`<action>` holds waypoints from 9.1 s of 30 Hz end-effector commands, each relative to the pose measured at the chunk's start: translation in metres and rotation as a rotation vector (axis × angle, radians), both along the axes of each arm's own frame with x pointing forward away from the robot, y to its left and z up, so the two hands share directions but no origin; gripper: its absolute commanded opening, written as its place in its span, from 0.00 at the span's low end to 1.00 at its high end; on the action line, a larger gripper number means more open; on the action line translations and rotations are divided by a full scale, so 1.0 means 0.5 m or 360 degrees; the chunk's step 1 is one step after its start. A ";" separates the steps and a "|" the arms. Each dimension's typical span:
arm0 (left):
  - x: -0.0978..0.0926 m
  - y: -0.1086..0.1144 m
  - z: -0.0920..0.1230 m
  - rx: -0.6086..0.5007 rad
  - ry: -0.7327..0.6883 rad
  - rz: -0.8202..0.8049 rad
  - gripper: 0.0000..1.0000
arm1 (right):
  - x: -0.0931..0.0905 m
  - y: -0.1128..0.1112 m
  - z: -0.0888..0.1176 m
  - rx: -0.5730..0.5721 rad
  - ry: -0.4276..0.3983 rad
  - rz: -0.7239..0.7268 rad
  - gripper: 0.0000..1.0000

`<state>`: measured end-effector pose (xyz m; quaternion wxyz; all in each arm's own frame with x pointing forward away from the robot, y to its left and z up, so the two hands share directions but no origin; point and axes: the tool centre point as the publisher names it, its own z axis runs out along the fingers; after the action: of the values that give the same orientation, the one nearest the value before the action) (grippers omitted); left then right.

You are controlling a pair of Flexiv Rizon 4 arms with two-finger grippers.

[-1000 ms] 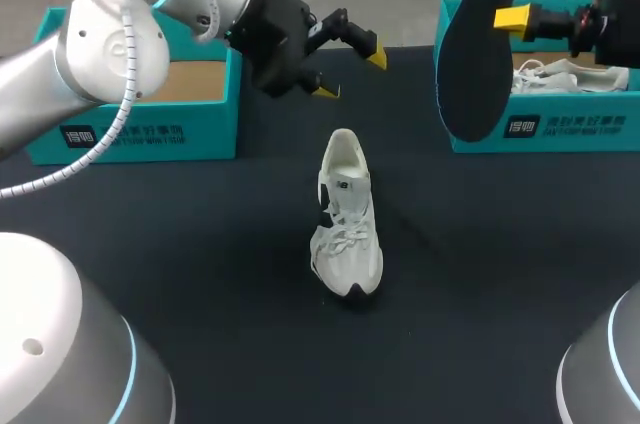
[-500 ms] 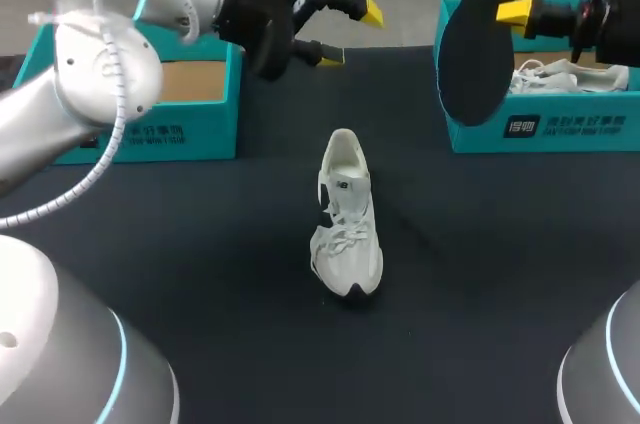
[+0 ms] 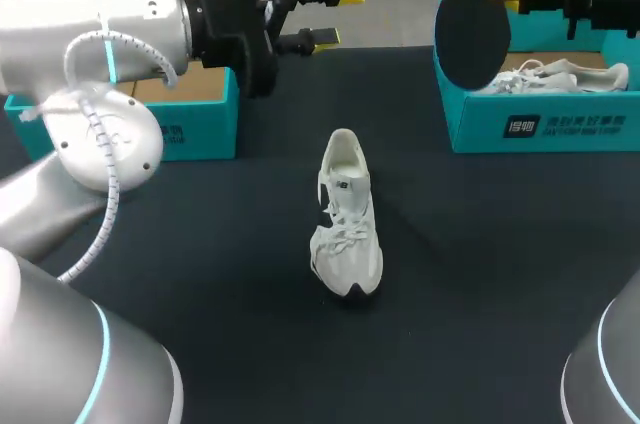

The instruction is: Take the shoe out of the shoebox, open the shoe tongue, remove and reinsert the insole, then place the shoe into the shoebox

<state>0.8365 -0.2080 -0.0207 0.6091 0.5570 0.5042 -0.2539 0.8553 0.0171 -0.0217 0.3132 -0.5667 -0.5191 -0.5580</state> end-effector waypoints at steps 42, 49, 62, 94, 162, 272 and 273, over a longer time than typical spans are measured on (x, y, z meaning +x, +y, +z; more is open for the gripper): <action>0.040 -0.110 -0.014 -0.0375 0.0158 -0.0415 1.00 | 0.043 0.160 -0.010 0.0001 0.0060 0.0255 0.00; 0.040 -0.123 -0.030 -0.0370 0.0193 -0.0419 1.00 | 0.042 0.168 -0.018 -0.0003 0.0080 0.0273 0.00; 0.045 -0.134 -0.047 -0.0366 0.0227 -0.0418 0.64 | 0.027 0.193 -0.028 -0.0001 0.0112 0.0320 0.00; 0.030 -0.127 -0.058 -0.0348 0.0281 -0.0447 0.18 | 0.045 0.182 -0.044 -0.0048 0.0114 0.0377 0.00; 0.008 -0.057 -0.108 -0.0288 0.0452 -0.0478 0.00 | -0.087 0.057 -0.098 0.0017 0.0075 0.0261 1.00; -0.015 0.040 -0.119 -0.0631 0.4298 -0.0154 0.00 | -0.131 0.039 -0.138 0.0035 0.0161 0.0411 1.00; -0.015 0.040 -0.119 -0.0631 0.4298 -0.0154 0.00 | -0.131 0.039 -0.138 0.0035 0.0161 0.0411 1.00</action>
<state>0.8226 -0.1907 -0.0814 -0.2060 -0.1724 0.6156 -0.7409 0.7898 0.0358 -0.0909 0.4147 -0.5188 -0.5651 -0.4895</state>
